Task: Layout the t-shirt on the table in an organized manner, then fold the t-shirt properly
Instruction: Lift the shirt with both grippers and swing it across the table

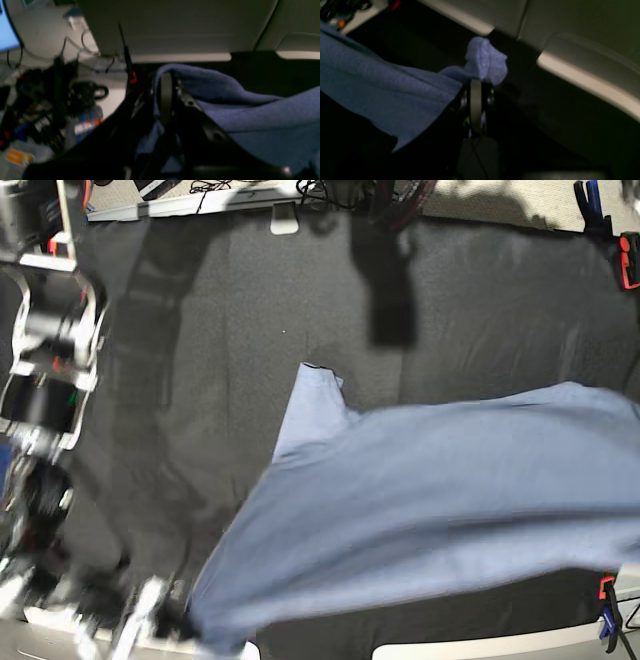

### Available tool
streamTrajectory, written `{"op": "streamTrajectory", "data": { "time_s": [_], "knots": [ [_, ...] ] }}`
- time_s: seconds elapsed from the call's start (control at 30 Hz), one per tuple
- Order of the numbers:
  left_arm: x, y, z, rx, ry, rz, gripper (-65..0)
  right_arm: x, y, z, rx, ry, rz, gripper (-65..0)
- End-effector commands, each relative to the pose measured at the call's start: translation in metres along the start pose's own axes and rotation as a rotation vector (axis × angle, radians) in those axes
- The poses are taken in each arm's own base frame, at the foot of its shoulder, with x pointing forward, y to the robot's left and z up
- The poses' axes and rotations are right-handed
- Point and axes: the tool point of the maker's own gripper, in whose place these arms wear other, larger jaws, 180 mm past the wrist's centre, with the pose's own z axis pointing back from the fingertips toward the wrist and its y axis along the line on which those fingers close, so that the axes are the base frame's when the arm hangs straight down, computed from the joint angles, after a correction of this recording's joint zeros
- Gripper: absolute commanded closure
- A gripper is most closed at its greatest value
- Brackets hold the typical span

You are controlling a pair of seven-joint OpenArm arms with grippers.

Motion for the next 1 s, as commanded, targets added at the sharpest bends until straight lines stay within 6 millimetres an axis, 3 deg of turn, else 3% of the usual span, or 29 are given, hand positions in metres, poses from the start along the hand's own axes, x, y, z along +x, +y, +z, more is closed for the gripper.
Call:
{"op": "streamTrajectory", "data": {
  "time_s": [0.0,0.17,0.3,0.4,0.57,0.73,0.87,0.97],
  "knots": [
    [0.014,-0.002,0.004,-0.013,-0.045,-0.01,0.0,0.014,-0.003,0.009,-0.01,-0.049,0.018,0.0],
    [-0.031,-0.019,0.01,-0.067,0.025,0.053,0.0,-0.024,0.013,0.027,-0.032,-0.049,0.002,0.0],
    [-0.055,-0.043,0.019,-0.151,0.018,0.116,0.0,-0.057,0.02,0.059,-0.099,-0.05,-0.017,0.0],
    [-0.064,-0.05,0.029,-0.157,0.019,0.141,0.0,-0.073,0.028,0.092,-0.155,-0.071,-0.027,0.0],
    [-0.053,-0.049,0.061,-0.121,-0.024,0.156,0.0,-0.097,0.039,0.158,-0.305,-0.057,-0.001,0.0],
    [-0.045,-0.057,0.1,-0.1,-0.029,0.115,0.0,-0.095,0.048,0.225,-0.489,-0.036,0.087,0.0],
    [-0.041,-0.061,0.119,-0.073,-0.024,0.078,0.0,-0.089,0.043,0.262,-0.576,-0.079,0.083,0.0],
    [-0.027,-0.061,0.127,-0.051,-0.055,0.03,0.0,-0.086,0.037,0.28,-0.634,-0.1,0.08,0.0]
  ]
}}
